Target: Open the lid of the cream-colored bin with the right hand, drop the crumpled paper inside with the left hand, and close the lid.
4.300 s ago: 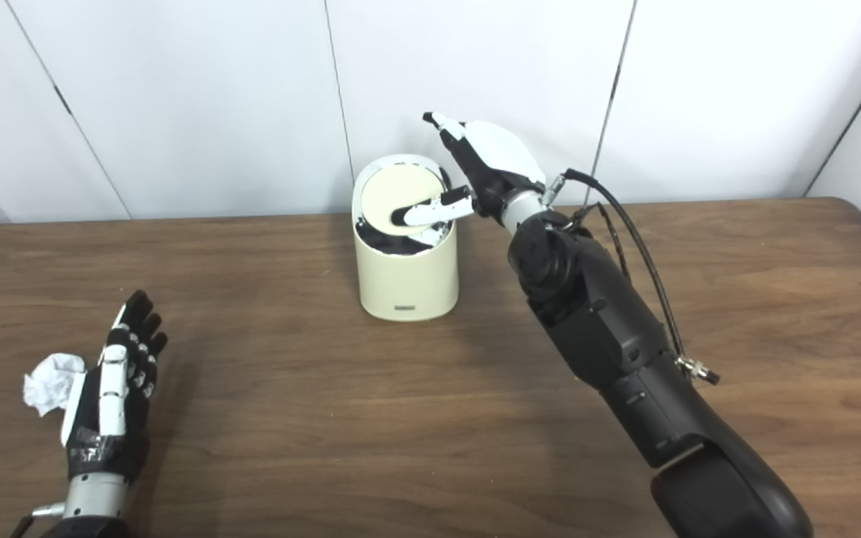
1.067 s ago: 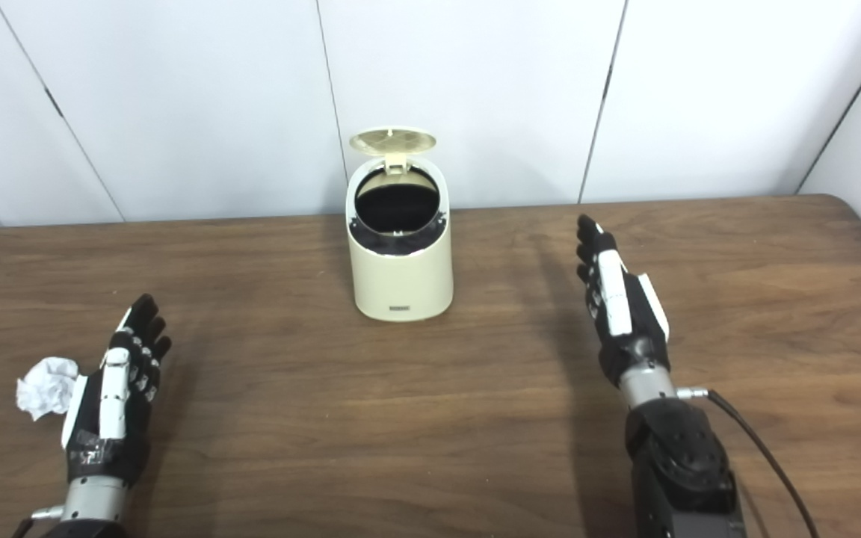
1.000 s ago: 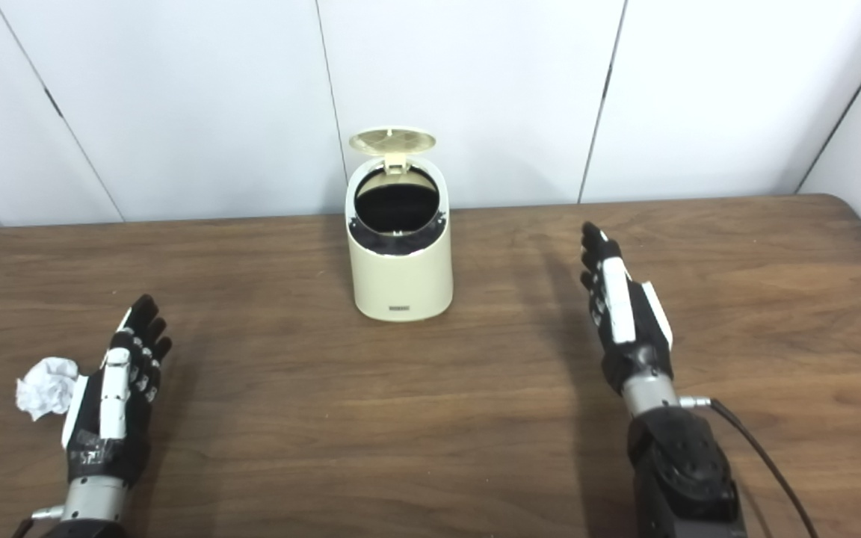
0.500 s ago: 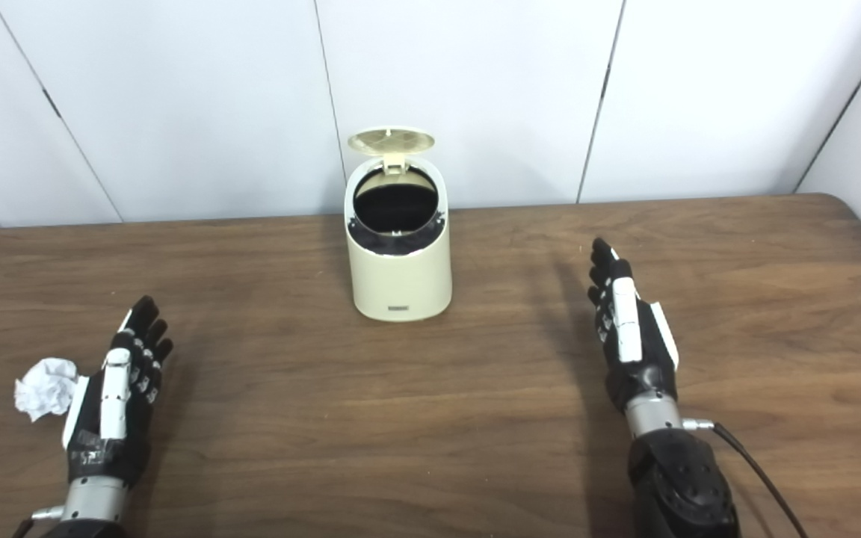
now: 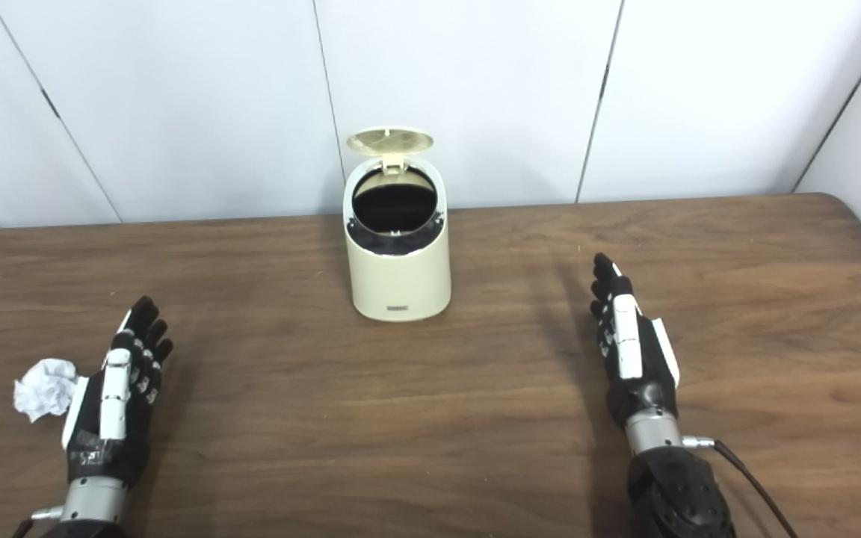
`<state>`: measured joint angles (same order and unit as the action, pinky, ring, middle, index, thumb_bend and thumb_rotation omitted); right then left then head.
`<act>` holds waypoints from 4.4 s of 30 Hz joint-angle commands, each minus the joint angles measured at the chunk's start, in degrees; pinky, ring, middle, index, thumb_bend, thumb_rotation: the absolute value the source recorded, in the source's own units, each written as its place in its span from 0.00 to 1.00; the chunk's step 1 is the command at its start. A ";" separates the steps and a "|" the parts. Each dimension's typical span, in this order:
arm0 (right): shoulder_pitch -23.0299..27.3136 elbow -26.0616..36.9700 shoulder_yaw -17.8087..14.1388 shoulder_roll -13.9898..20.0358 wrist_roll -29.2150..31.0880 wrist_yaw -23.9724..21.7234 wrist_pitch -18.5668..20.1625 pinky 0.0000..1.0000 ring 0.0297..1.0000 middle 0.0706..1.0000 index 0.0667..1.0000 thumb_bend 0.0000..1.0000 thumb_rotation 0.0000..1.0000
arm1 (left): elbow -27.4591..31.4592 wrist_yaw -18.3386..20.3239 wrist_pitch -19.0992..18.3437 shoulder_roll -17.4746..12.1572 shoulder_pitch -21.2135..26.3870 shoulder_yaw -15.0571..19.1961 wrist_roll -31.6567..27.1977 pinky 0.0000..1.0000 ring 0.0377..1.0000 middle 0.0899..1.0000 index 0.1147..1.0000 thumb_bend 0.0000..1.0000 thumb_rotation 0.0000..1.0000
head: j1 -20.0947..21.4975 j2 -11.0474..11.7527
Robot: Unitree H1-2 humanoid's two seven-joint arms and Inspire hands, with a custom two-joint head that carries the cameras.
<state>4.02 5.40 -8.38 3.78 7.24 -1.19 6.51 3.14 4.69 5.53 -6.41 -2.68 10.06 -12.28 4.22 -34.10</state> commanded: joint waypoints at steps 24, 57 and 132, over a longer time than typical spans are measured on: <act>2.71 -5.45 -2.07 3.91 3.85 -2.43 -5.25 1.00 1.00 0.99 0.95 0.51 1.00 | 7.01 -2.48 -2.45 0.89 -2.07 -0.81 2.84 1.00 0.98 0.98 0.95 0.46 0.84 | -12.46 0.63; 3.11 -7.16 -1.12 5.52 4.04 -3.27 -6.14 1.00 1.00 0.99 0.96 0.46 1.00 | 13.34 -6.44 -5.31 -3.68 0.65 1.73 14.11 0.94 0.96 0.93 0.92 0.64 0.33 | -17.83 1.49; 4.62 -10.35 -1.16 2.68 6.28 -1.50 -6.14 1.00 1.00 0.99 0.96 0.46 1.00 | 12.59 2.16 -27.83 -27.44 1.84 -2.21 48.27 0.77 0.87 0.87 0.84 0.91 0.16 | -16.93 1.20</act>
<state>8.10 -4.27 -9.74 6.77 13.02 -2.03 0.17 14.26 7.33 -21.96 -31.81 -1.86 7.59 34.29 -12.66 -32.87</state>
